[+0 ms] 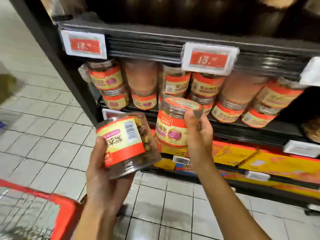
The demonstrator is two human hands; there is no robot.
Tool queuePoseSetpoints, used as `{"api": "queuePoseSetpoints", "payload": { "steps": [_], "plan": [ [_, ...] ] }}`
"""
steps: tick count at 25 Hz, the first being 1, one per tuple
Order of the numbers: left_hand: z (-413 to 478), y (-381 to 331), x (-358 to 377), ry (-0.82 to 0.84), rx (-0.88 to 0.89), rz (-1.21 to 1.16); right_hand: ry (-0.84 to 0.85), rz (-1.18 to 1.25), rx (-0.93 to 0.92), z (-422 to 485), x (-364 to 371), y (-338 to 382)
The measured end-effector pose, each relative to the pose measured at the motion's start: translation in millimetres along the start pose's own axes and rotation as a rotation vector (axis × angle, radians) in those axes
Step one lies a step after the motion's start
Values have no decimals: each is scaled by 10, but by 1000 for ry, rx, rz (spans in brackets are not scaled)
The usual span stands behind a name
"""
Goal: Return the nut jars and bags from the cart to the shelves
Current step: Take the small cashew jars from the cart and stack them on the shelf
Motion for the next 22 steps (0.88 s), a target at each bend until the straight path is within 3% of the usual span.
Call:
{"api": "queuePoseSetpoints", "payload": {
  "steps": [3,8,17,19,22],
  "plan": [
    [362,220,-149,31,27,7,-111,-143,-259,278,33,-145],
    [618,449,-380,54,9,17,-270,-401,-496,396,72,-332],
    [739,424,-429,62,9,70,-524,-911,-336,587,276,-373],
    [722,413,-457,62,-2,78,-530,-913,-407,500,220,-331],
    [677,390,-494,50,-17,69,-382,-762,-538,231,154,-353]
  ]
}}
Point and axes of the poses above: each hand's wrist, its own z-axis towards the middle knuckle, its own x-axis out of the palm, y = z × x, the point moved 7 cm from there along z, towards the middle knuckle, and after that the axes turned 2 degrees about y, right-handed, at the moved point
